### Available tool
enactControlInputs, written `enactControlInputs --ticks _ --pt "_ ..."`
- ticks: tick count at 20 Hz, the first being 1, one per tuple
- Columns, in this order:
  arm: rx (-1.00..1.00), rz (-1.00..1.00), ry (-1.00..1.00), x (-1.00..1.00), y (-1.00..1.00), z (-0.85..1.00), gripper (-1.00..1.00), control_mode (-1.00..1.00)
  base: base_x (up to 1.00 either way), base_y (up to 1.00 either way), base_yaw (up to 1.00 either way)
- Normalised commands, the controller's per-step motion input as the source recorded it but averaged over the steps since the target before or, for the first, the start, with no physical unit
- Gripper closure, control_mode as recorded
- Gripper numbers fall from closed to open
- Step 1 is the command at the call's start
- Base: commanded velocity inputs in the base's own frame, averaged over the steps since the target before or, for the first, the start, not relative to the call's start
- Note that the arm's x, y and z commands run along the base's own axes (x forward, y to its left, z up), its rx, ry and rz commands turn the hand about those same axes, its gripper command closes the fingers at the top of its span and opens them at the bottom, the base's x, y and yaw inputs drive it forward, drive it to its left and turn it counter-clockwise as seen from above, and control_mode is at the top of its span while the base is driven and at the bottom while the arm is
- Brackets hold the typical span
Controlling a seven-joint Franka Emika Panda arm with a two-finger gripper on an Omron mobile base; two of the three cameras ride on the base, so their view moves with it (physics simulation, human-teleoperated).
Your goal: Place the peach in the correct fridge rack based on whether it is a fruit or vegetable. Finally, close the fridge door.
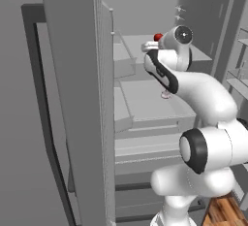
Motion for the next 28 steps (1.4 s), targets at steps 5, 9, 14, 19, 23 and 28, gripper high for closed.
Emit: enactControlInputs --ticks 5,9,14,19,23,28 --pt "0.01 0.0 0.0 0.68 -0.03 -0.49 1.0 -1.0 0.0 0.0 0.0" --pt "0.03 0.0 0.0 0.76 0.0 -0.15 1.0 -1.0 0.0 0.0 0.0" --pt "0.0 0.0 0.0 0.57 0.0 -0.29 -1.0 -1.0 0.0 0.0 0.0" --pt "0.0 -0.03 -0.02 0.19 -0.09 -0.2 -1.0 -1.0 0.0 0.0 0.0" --pt "0.0 -0.03 -0.05 -0.11 -0.12 -0.03 -1.0 -1.0 0.0 0.0 0.0" --pt "0.0 -0.01 -0.1 -0.3 0.0 0.23 -1.0 -1.0 0.0 0.0 0.0"
